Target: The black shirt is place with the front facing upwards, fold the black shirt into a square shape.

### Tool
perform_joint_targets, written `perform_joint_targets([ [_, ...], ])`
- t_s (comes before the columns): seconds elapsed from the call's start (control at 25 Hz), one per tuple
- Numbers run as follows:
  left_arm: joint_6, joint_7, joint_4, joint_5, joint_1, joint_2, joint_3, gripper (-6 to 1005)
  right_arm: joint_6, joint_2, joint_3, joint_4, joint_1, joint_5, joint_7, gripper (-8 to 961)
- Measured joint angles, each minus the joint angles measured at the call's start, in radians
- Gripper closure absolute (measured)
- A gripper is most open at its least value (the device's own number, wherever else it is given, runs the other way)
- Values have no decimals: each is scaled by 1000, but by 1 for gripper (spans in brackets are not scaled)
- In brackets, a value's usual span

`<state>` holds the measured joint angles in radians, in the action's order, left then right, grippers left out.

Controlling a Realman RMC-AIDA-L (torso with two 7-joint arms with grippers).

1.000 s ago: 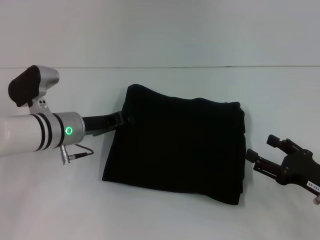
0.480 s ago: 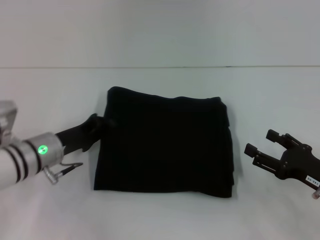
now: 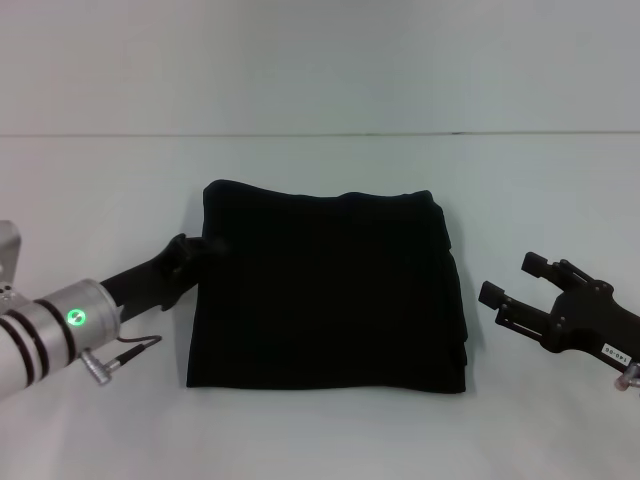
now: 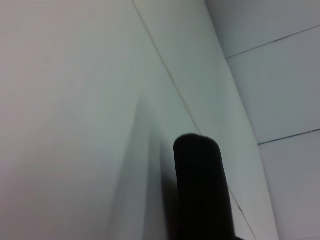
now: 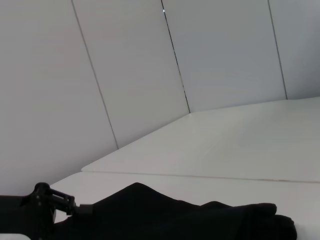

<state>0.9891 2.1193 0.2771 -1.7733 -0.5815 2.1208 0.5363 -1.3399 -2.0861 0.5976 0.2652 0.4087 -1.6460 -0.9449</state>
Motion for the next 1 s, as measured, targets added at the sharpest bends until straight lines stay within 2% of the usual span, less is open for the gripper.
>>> perform_joint_targets([
  [0.12, -10, -60, 16, 5, 10, -12, -8, 913, 0, 0, 1, -3, 2, 0, 0, 29],
  [0.24, 16, -161, 43, 20, 23, -39, -12, 801, -2, 0, 1, -6, 6, 0, 3, 29],
  [0.28, 64, -230, 61, 34, 32, -57, -21, 764, -4, 0, 1, -6, 8, 0, 7, 29],
  [0.4, 202, -416, 97, 59, 59, -87, -44, 661, -18, -3, 5, -7, 15, 0, 46, 29],
  [0.44, 241, -467, 106, 60, 66, -92, -45, 632, -26, -3, 9, -8, 16, 0, 66, 29],
  [0.52, 384, -678, 131, 56, 95, -98, -41, 573, -47, -5, 27, -9, 19, 0, 116, 29],
  [0.6, 540, -870, 153, 35, 126, -93, -25, 515, -62, -6, 57, -9, 20, -1, 157, 29],
  [0.68, 678, -1028, 173, 8, 165, -73, -6, 457, -71, -6, 95, -9, 19, -1, 184, 29],
  [0.76, 746, -1113, 196, -18, 203, -51, 6, 359, -67, -5, 134, -9, 14, -1, 218, 29],
  [0.88, 723, -1127, 238, -79, 256, -21, 23, 213, -24, -7, 183, -15, -3, -4, 269, 29],
  [1.0, 644, -1121, 237, -132, 290, -15, 21, 122, 36, -7, 190, -23, -21, -3, 284, 29],
])
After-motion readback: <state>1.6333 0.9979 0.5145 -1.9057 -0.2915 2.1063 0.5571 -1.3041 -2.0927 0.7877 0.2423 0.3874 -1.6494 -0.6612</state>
